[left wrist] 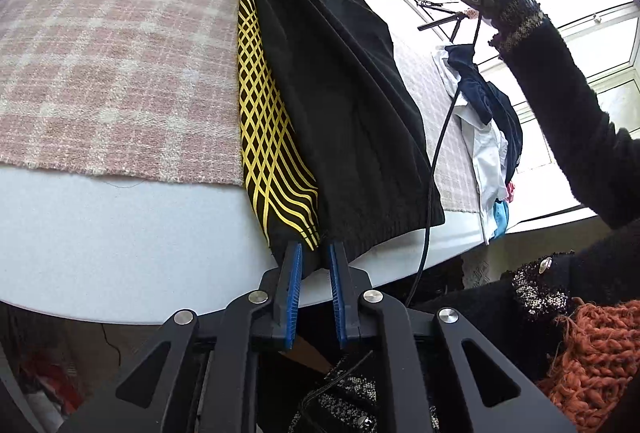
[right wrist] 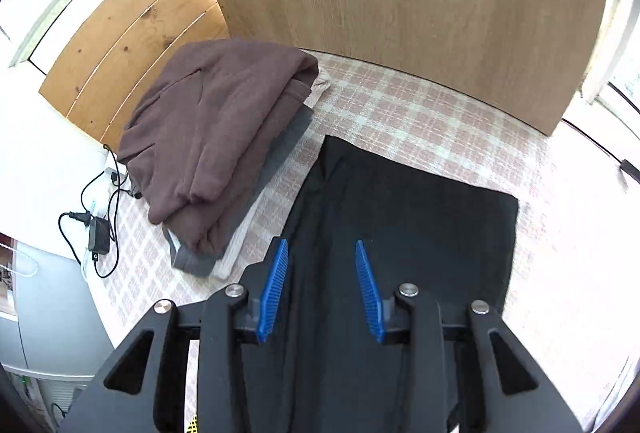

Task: Fold clothes
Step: 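Fold the held leg over the other leg with the left gripper, then open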

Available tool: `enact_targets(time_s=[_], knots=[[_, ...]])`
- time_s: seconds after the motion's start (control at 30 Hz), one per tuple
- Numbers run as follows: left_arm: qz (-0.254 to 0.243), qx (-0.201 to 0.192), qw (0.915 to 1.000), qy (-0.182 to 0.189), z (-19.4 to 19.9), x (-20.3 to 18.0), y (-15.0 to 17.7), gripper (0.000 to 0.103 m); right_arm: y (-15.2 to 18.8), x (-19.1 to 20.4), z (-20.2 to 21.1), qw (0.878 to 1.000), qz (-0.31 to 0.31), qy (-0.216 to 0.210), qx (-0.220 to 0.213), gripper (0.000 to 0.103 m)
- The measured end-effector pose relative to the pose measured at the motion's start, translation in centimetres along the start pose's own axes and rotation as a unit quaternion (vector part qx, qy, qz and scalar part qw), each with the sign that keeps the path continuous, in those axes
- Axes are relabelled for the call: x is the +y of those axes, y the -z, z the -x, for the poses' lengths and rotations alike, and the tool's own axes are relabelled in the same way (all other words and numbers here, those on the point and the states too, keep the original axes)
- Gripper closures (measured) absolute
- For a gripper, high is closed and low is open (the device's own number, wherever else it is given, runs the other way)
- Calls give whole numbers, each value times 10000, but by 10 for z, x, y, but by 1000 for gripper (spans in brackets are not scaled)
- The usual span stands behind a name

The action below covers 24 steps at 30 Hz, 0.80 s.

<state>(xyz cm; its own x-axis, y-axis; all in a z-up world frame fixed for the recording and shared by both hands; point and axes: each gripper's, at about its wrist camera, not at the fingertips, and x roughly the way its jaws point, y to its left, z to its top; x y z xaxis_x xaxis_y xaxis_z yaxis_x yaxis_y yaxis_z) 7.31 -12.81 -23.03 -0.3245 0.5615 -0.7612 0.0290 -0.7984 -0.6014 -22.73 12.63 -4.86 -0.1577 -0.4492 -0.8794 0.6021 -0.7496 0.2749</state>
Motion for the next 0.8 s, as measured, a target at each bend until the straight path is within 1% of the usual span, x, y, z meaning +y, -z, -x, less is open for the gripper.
enact_targets(time_s=[0.03,0.07,0.17,0.27,0.37,0.43,0.47,0.5,0.53,0.57,0.67,0.73,0.8], knots=[[-28,28,10000,-4,0,1,-6,74,25,-6,15,9999,-80,67,-20,59],[-57,71,10000,8,-3,1,-13,72,50,-12,26,9998,-126,158,21,59],[-145,203,9997,46,-12,2,-34,72,129,-21,39,9972,-73,562,497,59],[-304,425,9986,98,-30,-1,-56,72,201,-26,31,9910,-133,889,989,59],[-448,708,9964,149,-52,-6,-72,72,247,-22,22,9898,-346,732,1173,59],[-502,885,9947,160,-66,-8,-79,72,264,-18,19,9897,-405,740,1160,59],[-522,947,9940,138,-70,-9,-81,74,269,-16,21,9901,-375,797,1090,59],[-548,986,9935,122,-74,-11,-81,80,272,-13,24,9904,-328,856,1039,59],[-542,999,9935,77,-76,-11,-81,95,274,-12,25,9906,-294,879,1006,59],[-525,1005,9935,23,-77,-11,-80,102,276,-11,27,9910,-271,894,954,59],[-512,947,9942,-82,-72,-12,-79,102,277,-9,35,9925,-182,946,752,59],[-569,797,9951,-157,-60,-16,-76,102,275,-6,39,9942,-82,881,614,59],[-657,620,9956,-266,-45,-19,-73,102,277,-2,42,9955,67,746,579,59]])
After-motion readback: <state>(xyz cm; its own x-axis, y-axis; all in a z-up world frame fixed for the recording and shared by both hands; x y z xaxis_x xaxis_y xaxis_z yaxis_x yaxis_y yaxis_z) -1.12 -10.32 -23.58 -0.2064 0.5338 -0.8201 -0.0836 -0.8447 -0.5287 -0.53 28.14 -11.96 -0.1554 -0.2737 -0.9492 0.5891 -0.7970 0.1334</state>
